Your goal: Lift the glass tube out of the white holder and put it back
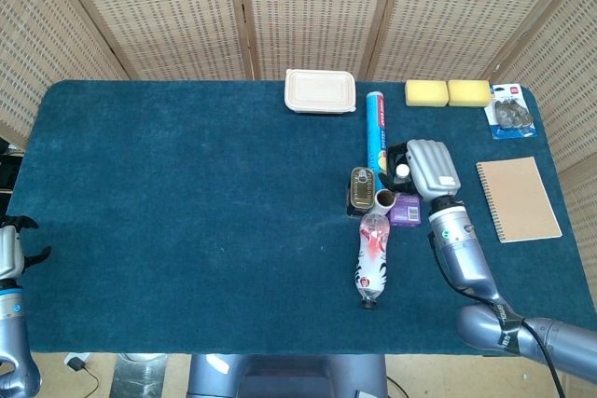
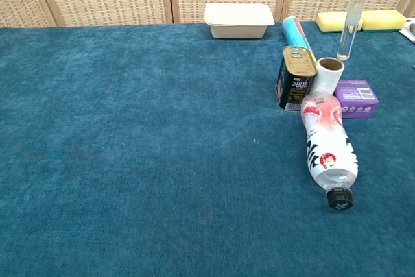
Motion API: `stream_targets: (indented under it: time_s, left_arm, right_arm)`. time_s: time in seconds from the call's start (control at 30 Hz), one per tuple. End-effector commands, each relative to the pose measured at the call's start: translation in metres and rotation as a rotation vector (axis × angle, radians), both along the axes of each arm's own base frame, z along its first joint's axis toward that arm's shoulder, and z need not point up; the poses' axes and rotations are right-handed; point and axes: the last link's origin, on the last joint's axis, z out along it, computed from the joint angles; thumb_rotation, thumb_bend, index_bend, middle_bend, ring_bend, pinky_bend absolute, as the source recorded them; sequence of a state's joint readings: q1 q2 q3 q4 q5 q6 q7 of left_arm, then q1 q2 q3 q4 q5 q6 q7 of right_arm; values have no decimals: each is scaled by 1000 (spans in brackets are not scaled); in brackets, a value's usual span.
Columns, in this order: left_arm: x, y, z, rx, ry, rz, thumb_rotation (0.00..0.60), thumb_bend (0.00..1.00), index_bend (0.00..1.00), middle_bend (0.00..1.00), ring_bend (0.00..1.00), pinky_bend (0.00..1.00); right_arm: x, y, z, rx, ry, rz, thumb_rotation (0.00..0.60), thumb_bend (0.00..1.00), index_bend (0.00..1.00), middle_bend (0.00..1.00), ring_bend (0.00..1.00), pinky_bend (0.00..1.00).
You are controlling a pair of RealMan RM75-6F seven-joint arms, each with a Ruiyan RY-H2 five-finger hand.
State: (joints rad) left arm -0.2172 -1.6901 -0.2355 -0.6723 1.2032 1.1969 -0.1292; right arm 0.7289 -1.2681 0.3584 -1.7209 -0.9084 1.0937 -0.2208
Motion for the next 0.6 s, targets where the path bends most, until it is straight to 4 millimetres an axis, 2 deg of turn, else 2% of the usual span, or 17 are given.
stream_targets:
  time_s: [0.03,0.6]
  left_arm:
    - [0,0,0,0,0,0,600,153,453,419,234,316]
    - [0,0,0,0,0,0,600,153,453,419,234,316]
  right_arm:
    - [0,0,-2,6,-2,-1,600,356,783,1000,1000,881]
    - [-8,-1,-15,35,-7,-20,600,355,784,1000,1000,880]
